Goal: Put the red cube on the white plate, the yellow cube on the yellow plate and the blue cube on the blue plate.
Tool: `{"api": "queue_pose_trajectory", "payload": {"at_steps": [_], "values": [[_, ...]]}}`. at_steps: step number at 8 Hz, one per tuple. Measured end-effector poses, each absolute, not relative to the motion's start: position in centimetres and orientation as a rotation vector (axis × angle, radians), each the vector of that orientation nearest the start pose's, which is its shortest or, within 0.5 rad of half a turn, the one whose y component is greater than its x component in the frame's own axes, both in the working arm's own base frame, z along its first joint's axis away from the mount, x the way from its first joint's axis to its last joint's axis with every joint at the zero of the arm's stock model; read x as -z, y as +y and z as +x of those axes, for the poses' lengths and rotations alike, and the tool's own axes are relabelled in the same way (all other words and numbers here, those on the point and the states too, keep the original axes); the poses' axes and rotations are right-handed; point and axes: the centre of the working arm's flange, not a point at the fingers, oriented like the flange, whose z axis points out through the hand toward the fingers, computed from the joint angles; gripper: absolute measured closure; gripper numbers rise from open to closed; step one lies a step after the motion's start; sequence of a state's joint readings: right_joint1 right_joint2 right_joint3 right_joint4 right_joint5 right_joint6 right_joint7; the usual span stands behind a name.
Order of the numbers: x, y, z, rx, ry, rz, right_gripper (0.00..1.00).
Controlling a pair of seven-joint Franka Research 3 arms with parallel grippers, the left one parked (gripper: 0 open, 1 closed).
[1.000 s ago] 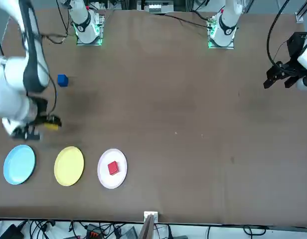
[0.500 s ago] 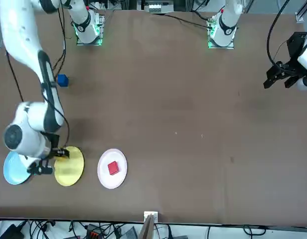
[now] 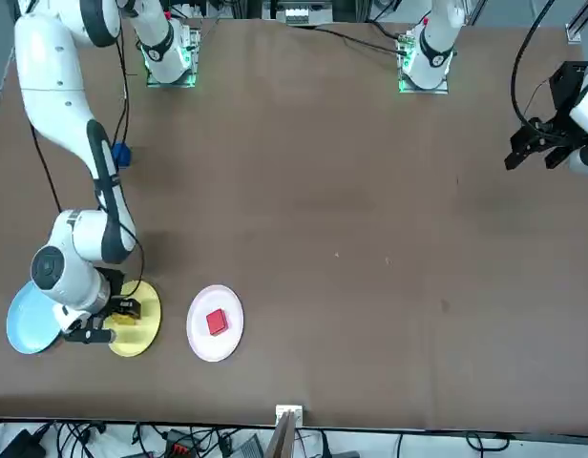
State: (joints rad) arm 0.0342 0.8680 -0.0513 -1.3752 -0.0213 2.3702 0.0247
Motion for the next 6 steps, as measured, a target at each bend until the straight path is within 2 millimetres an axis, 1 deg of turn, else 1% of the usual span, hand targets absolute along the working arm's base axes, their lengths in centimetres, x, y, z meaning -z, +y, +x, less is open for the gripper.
{"api": "queue_pose_trajectory", "payload": {"at_steps": [1, 2, 4, 5, 6], "values": [[-20.5, -0.1, 74.9, 0.235, 0.006, -3.185, 0.15], [-20.9, 0.1, 75.2, 0.27, 0.002, -3.182, 0.0], [-22.1, 0.2, 75.7, 0.308, 0.008, -3.173, 0.0], [-23.8, 0.3, 76.1, 0.325, 0.016, -3.163, 0.0], [-27.0, 0.3, 76.2, 0.304, 0.022, -3.161, 0.0]]}}
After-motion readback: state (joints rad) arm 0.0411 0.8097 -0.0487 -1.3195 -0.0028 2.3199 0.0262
